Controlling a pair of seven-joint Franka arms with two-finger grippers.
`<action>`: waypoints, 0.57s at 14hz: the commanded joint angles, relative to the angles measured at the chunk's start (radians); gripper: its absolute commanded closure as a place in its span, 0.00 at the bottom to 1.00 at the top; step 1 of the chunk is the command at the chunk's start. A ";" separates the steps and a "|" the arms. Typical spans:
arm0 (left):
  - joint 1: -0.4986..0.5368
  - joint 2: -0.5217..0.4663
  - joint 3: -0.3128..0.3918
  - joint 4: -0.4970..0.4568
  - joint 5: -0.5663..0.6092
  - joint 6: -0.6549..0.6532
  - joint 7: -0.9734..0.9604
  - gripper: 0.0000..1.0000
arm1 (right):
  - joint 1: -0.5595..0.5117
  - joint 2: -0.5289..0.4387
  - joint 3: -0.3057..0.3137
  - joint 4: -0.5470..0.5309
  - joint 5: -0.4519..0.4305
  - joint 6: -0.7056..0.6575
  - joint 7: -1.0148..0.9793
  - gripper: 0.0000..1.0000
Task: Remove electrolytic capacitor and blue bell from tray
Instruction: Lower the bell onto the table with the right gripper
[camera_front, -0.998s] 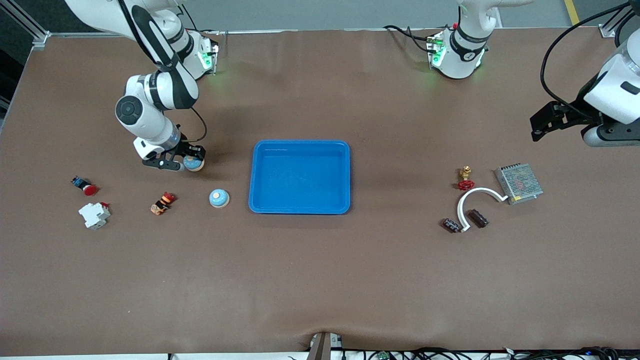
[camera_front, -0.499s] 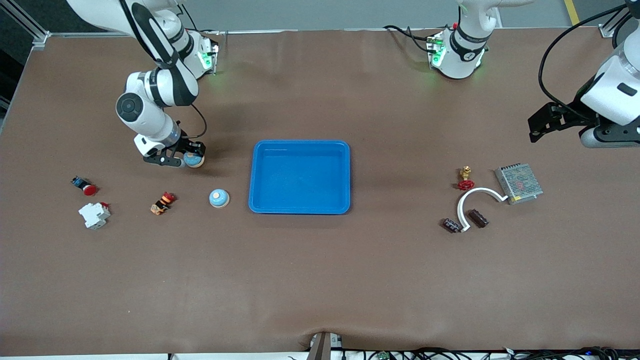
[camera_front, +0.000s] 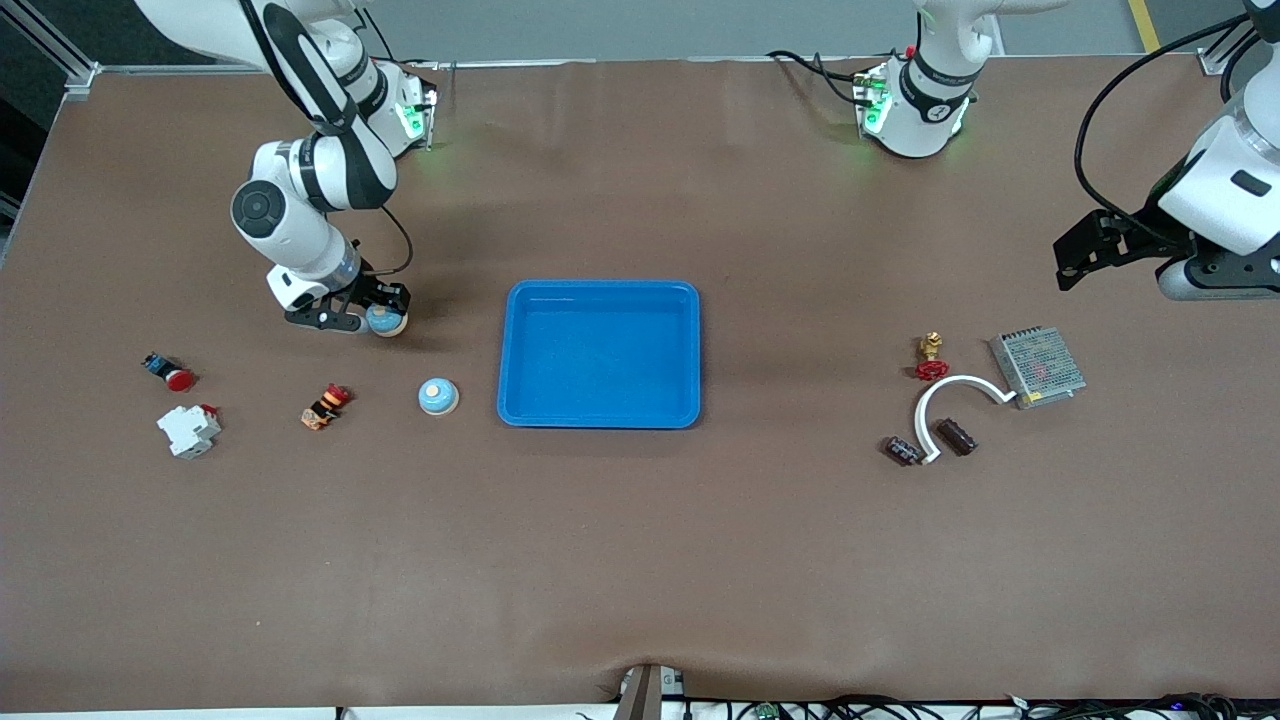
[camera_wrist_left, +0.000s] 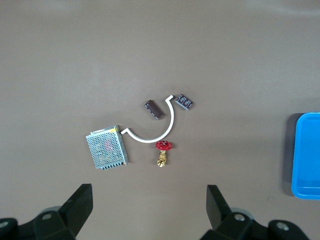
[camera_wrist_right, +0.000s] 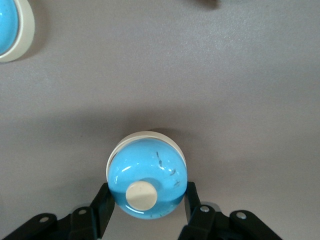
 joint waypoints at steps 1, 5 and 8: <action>0.002 0.003 0.001 -0.003 -0.020 0.016 0.022 0.00 | -0.019 -0.030 0.010 -0.032 0.017 0.022 -0.026 1.00; -0.001 0.006 -0.007 -0.002 -0.019 0.019 0.009 0.00 | -0.018 0.011 0.010 -0.032 0.017 0.083 -0.026 1.00; 0.009 0.004 -0.010 0.001 -0.019 0.019 0.023 0.00 | -0.019 0.019 0.010 -0.032 0.017 0.090 -0.026 1.00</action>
